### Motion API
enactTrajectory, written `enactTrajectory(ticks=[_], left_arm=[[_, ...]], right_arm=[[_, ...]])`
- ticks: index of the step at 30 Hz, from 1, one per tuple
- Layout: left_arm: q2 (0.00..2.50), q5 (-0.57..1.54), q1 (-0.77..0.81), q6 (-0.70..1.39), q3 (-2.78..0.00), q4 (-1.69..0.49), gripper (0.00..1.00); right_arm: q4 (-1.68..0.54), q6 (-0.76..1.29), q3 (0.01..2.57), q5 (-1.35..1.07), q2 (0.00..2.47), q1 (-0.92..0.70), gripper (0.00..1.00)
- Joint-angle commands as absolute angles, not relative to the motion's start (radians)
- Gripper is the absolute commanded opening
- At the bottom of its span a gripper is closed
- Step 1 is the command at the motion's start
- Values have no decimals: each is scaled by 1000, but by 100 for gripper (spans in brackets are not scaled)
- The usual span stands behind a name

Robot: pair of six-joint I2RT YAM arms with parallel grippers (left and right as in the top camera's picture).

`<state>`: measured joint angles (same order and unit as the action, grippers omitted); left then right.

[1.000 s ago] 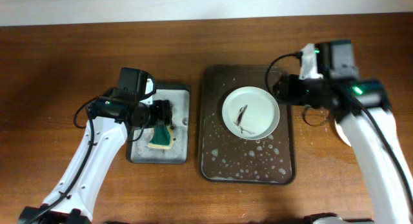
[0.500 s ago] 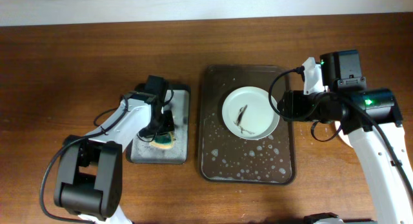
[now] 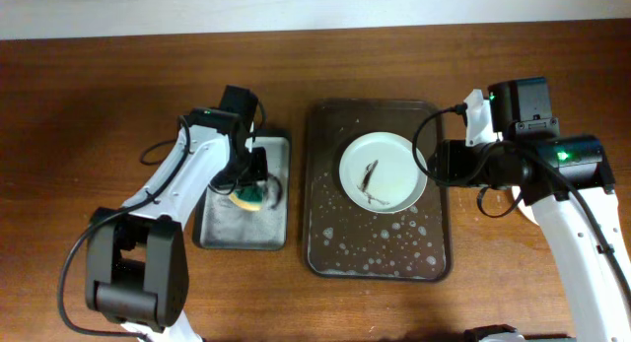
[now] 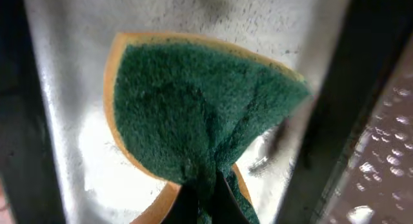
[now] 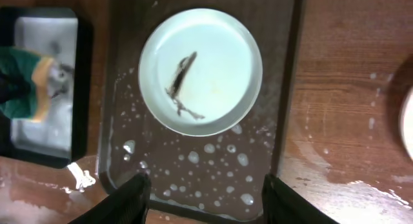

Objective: Clean dirty plates on tray and stack at the side
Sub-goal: 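Grasp the sponge with the left gripper and bring it to the white plate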

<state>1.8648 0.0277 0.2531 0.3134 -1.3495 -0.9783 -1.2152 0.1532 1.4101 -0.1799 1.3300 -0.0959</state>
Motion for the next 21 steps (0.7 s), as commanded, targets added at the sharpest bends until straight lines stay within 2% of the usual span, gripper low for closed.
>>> enactTrajectory(ticks=[1, 5, 9, 13, 21], left_arm=[[1849, 4, 253, 306, -1214, -878, 0], [1846, 4, 253, 305, -1205, -875, 0], [1817, 73, 253, 294, -1382, -1011, 0], [1799, 249, 295, 274, -1575, -1084, 0], [1838, 274, 489, 326, -1608, -901, 0]], right_arm=[[-1216, 151, 1409, -91, 1337, -97, 57], [-1214, 173, 1404, -66, 1400, -97, 57], [-1191, 161, 1404, -68, 1549, -84, 57], [-1110, 87, 1404, -246, 1725, -11, 51], [-985, 49, 1404, -302, 1924, 40, 40]])
